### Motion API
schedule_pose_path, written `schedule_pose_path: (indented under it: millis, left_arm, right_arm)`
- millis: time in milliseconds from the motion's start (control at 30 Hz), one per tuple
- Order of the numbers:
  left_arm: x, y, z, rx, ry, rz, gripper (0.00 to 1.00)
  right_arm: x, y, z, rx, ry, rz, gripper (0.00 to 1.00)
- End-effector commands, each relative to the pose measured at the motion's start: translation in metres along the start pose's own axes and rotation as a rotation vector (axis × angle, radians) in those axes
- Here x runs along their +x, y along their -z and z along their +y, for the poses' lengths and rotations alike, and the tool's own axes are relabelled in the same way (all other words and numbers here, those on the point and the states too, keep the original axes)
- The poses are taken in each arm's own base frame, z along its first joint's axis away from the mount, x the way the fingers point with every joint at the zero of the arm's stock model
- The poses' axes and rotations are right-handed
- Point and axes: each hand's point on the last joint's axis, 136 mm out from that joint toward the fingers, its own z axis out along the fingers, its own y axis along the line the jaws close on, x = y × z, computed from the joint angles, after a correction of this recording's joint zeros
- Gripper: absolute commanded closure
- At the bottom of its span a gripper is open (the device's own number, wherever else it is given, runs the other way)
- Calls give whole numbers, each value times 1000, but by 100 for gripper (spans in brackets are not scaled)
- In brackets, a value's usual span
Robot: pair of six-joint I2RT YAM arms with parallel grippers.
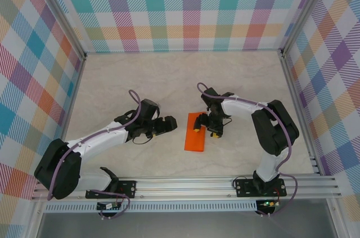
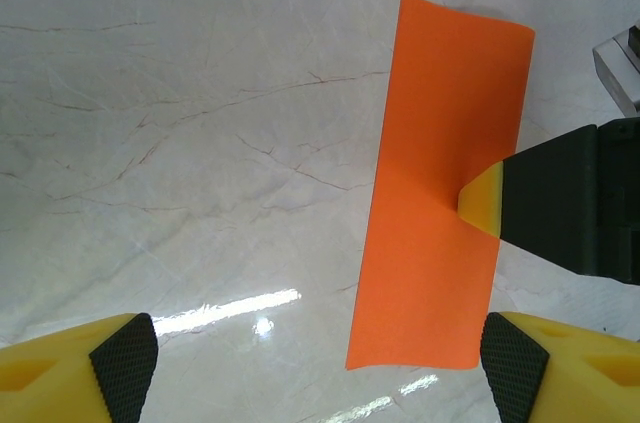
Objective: Fold a paper plane with a square sheet of paper (pick it up from the middle)
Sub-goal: Hold the square sheet of paper at the center of the table.
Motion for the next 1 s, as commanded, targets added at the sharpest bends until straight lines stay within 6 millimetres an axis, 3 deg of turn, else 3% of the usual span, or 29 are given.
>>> schedule_pose_path:
  millis: [0, 633, 733, 967]
  left_arm:
    - [-5, 2, -11, 12, -13, -10, 14]
    - [-5, 3, -13, 26, -10, -15, 17]
    - [-7, -1, -20, 58, 0, -13, 25]
    - [-14, -24, -38, 81, -4, 13, 58]
  right_arm:
    - [3, -38, -40, 143, -26, 28, 22]
    - [1, -42, -41, 168, -2, 42, 23]
    - [1, -42, -42, 175, -1, 42, 23]
    - [2, -45, -45, 186, -3, 47, 23]
